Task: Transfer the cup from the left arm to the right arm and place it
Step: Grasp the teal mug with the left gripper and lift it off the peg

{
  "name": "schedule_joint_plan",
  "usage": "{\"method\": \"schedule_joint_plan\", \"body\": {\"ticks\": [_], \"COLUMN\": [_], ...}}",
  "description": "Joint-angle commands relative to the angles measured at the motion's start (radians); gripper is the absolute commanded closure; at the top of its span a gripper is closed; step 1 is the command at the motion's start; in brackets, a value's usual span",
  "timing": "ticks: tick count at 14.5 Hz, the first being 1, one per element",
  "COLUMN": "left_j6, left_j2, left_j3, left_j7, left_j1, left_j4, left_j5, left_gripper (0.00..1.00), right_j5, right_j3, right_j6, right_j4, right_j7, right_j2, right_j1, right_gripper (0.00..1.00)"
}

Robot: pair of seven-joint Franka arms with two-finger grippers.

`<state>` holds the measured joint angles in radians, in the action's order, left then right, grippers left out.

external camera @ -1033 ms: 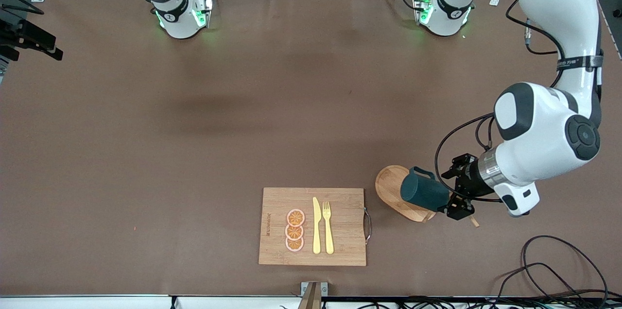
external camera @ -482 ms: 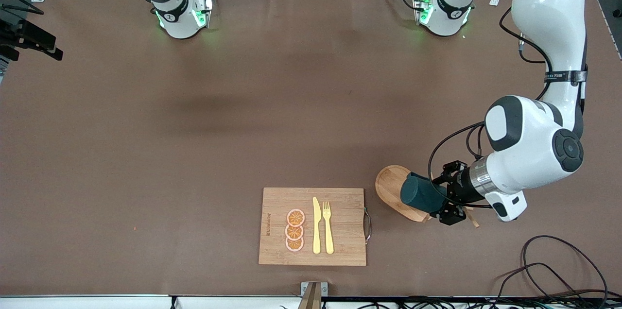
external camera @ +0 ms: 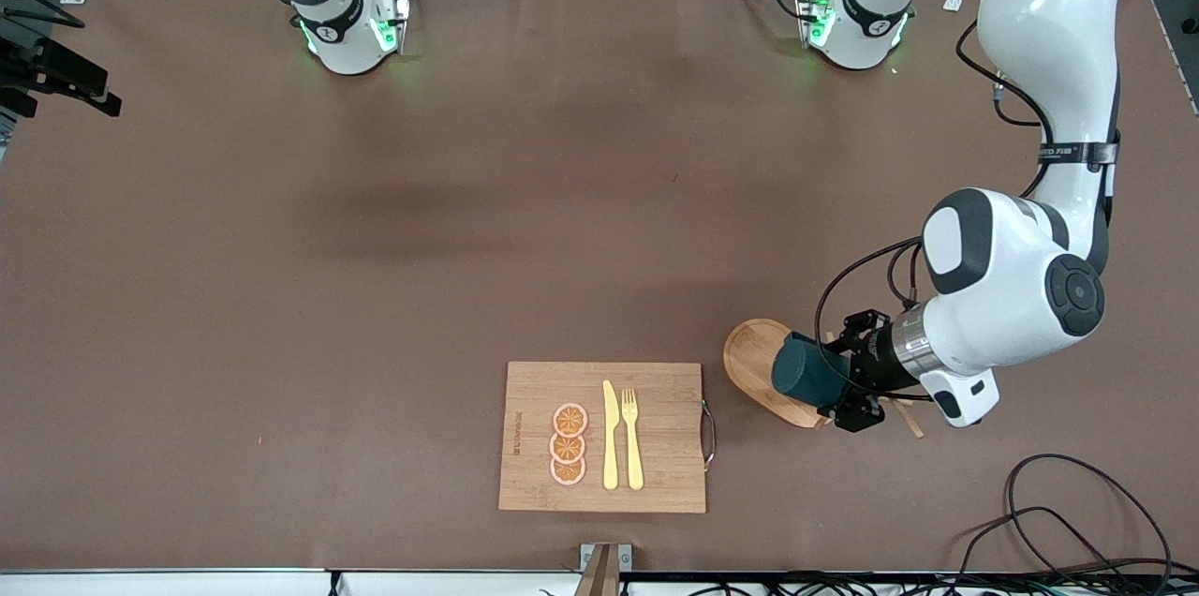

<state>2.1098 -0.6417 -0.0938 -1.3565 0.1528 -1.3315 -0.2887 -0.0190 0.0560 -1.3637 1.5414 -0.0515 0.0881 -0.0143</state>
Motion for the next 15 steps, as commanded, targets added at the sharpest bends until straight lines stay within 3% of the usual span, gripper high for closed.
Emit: {"method": "schedule_joint_plan", "body": {"ticks": [1,2,4,10,15], "left_j6": [0.001,0.001,0.001,-0.025,-0.054], "left_j2": [-0.009,-0.009,-0.006,0.059,0.114], "left_j3": [0.0,0.0,0.0,-0.035,-0.033], "left_j7": [0.008,0.014,0.025,-0.01,-0.087], "left_j1": [0.002,0.002,0.002,0.02,0.129], "left_j4": [0.018,0.018,0.02,0.025,0.023], "left_j5": [-0.009,-0.009,-0.009,-0.003,0.06], "left_gripper": [0.26,0.4,0.54,0.54,0.53], "right_j5": [0.011,0.011,0.011,0.011,0.011], "right_j3": [0.004,0.004,0.004,0.004,0.004], "right_j6": [-0.003,-0.003,-0.003,-0.003,-0.003], "right_j4": [0.026,0.026,0.026,0.028,0.028], "right_j7": [-0.008,-0.008,-0.008,-0.008,-0.008], "right_j2": [0.024,0.024,0.024,0.024,0.025], "right_j1": [0.007,0.007,0.007,0.007,0.007], "right_gripper": [0.0,0.0,0.0,0.0,0.0]}}
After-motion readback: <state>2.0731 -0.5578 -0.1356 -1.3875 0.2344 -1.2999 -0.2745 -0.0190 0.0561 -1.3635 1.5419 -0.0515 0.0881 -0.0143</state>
